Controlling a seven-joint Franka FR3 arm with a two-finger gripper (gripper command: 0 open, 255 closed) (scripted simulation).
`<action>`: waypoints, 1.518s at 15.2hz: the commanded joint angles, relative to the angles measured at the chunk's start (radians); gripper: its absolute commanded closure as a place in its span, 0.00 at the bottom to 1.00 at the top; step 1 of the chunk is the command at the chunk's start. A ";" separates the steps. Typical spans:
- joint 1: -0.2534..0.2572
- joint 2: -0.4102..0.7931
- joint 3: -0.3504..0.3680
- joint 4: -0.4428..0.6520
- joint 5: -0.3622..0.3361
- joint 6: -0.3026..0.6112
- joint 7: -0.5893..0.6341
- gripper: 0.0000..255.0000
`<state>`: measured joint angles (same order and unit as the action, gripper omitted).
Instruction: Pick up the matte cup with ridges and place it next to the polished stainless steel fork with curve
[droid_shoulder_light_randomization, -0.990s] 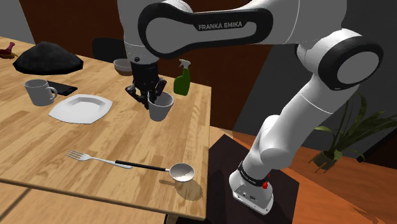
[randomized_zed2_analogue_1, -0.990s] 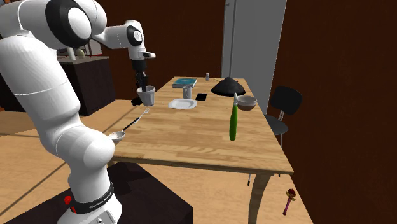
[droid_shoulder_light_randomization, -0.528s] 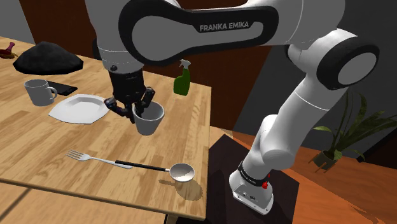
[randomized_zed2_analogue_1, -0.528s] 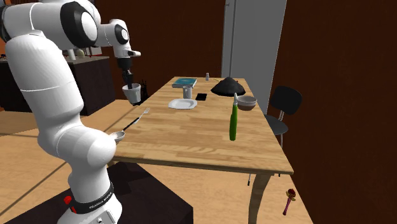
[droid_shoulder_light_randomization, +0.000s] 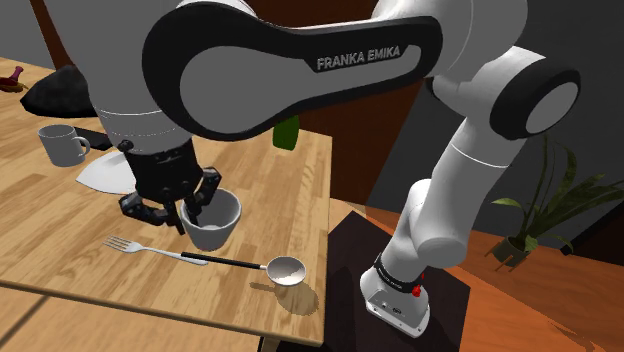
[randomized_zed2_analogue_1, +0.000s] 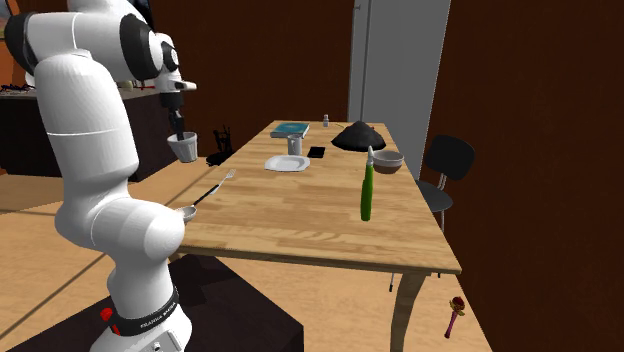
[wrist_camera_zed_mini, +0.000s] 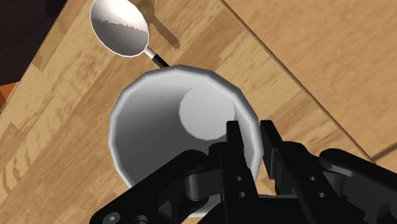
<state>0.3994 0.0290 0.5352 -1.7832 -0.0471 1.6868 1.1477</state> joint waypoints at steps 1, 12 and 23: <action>0.007 0.017 0.006 -0.001 -0.007 0.015 0.017 1.00; 0.009 0.041 0.006 -0.124 -0.021 0.158 0.031 1.00; 0.014 0.093 0.004 -0.218 -0.053 0.296 0.057 1.00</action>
<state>0.4139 0.1173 0.5400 -1.9949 -0.0972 1.9714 1.2038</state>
